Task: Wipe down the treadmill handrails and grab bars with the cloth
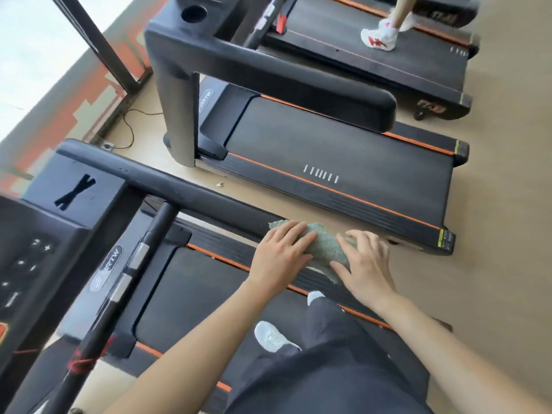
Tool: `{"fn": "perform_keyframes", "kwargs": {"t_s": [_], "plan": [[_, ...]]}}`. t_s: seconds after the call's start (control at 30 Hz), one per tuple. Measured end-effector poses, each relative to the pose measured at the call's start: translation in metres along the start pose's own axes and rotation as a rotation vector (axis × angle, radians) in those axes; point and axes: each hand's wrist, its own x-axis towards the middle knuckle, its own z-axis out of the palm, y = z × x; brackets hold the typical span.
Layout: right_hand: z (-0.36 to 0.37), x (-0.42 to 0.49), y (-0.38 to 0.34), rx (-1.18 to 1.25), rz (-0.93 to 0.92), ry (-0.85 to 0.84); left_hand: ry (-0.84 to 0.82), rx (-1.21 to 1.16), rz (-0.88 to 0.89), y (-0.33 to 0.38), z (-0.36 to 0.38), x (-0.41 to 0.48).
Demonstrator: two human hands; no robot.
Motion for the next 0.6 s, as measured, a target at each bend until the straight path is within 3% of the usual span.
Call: {"fn": "perform_keyframes", "kwargs": {"t_s": [0.23, 0.6], "plan": [[0.015, 0.025, -0.041, 0.203, -0.132, 0.084, 0.035, 0.01, -0.058, -0.044, -0.014, -0.008], [0.03, 0.085, -0.091, 0.277, -0.218, -0.07, -0.043, 0.04, -0.2, -0.105, -0.041, -0.013]]}}
